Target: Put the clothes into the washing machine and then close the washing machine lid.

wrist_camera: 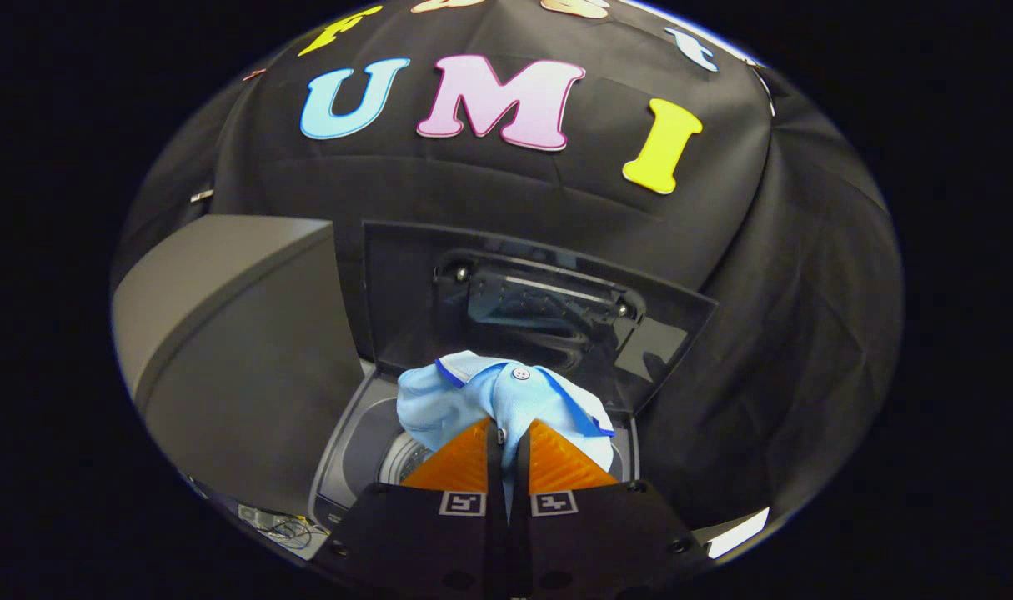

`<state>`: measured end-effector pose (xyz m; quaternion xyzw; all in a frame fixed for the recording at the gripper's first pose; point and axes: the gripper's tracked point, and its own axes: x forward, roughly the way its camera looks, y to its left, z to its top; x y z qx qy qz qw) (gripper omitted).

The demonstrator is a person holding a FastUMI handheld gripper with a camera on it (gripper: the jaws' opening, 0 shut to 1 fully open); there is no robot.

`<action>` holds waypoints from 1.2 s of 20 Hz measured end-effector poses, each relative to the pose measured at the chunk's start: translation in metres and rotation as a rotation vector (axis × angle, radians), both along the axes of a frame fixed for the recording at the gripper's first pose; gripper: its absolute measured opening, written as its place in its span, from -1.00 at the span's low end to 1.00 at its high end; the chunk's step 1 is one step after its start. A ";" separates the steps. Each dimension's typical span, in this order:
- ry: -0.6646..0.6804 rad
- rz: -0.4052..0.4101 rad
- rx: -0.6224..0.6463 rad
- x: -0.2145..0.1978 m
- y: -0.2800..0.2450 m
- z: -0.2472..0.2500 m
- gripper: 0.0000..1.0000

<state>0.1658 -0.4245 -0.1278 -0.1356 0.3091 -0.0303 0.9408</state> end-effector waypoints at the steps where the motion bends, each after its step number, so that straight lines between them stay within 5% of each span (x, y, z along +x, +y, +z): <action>1: 0.014 0.002 0.003 0.002 -0.001 -0.013 -0.89; 10: 0.048 -0.108 0.115 0.004 -0.027 -0.095 -0.90; 24: 0.289 -0.140 0.149 -0.023 -0.017 -0.209 -0.89</action>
